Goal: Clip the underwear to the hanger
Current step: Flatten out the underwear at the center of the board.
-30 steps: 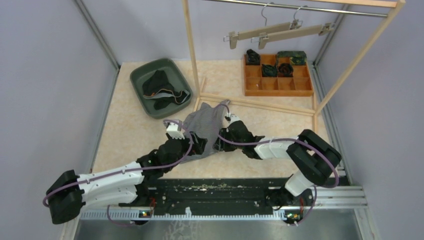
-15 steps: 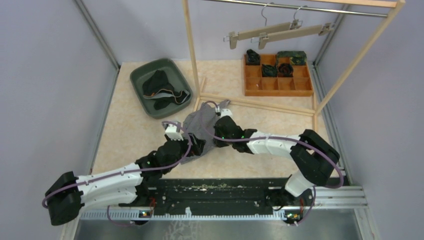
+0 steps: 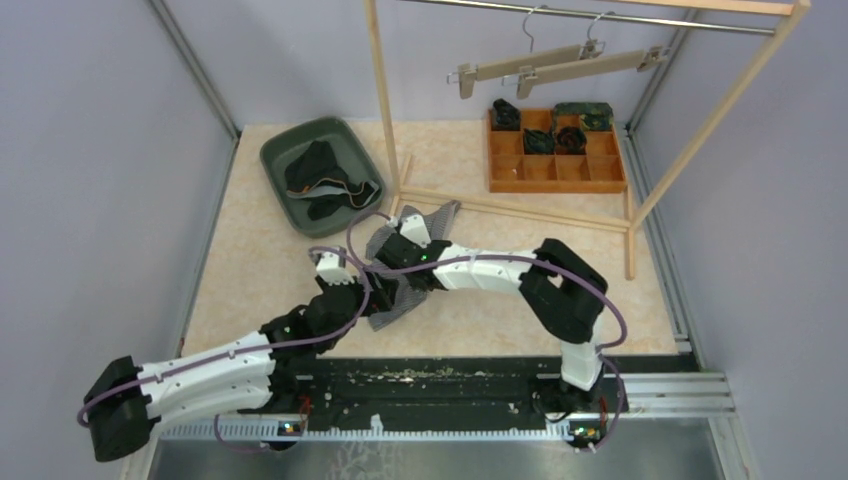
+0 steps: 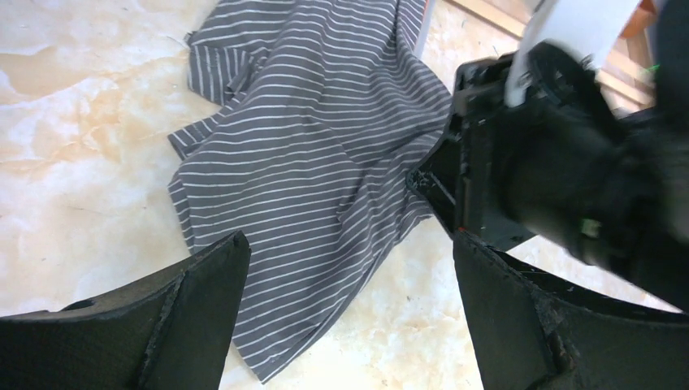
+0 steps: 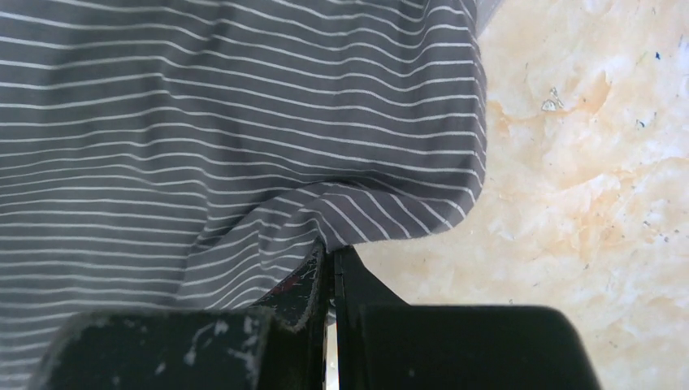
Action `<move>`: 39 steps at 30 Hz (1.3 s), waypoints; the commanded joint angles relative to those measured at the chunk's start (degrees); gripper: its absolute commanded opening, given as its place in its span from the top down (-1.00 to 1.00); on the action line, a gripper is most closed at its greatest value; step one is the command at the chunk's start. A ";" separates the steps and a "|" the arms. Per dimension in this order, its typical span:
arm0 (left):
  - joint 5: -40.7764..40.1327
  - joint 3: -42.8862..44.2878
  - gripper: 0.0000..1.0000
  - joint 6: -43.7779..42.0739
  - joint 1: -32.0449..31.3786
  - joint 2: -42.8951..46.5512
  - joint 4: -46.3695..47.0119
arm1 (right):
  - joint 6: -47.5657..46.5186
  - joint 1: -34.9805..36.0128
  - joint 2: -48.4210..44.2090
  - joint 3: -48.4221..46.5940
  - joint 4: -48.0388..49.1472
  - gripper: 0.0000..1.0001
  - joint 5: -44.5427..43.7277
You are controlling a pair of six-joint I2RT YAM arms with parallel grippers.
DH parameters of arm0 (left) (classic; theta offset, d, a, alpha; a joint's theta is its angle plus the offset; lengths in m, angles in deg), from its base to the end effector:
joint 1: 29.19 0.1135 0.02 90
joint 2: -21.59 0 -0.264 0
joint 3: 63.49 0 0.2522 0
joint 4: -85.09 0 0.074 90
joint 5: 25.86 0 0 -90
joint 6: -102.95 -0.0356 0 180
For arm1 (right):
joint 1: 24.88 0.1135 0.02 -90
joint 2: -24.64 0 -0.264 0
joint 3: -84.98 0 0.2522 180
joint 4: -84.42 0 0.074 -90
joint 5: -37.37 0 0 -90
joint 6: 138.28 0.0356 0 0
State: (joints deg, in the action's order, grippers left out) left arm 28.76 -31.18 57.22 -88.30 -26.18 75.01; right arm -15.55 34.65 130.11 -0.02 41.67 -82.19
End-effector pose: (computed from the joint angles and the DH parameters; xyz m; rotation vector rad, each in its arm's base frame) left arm 0.1094 -0.1427 0.1973 -0.1360 1.9690 -0.5747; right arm 0.2048 0.3134 0.1860 -0.4190 2.4242 -0.0276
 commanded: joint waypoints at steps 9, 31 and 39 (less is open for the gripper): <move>-4.83 -5.00 -0.99 5.16 -0.30 11.14 -6.34 | -3.84 1.39 2.95 -7.29 -0.57 0.76 1.17; -4.12 -3.53 -0.99 4.57 -0.34 8.64 -6.53 | -6.68 -0.32 -7.80 2.30 22.33 0.42 19.76; 1.20 3.99 -0.99 -4.42 -0.39 -5.27 -1.10 | -1.21 -1.78 -21.00 11.29 20.15 0.42 6.46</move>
State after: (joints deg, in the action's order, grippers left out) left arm 27.06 -33.63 57.66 -88.30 -23.56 70.62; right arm -20.38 33.81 119.45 7.63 60.18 -67.57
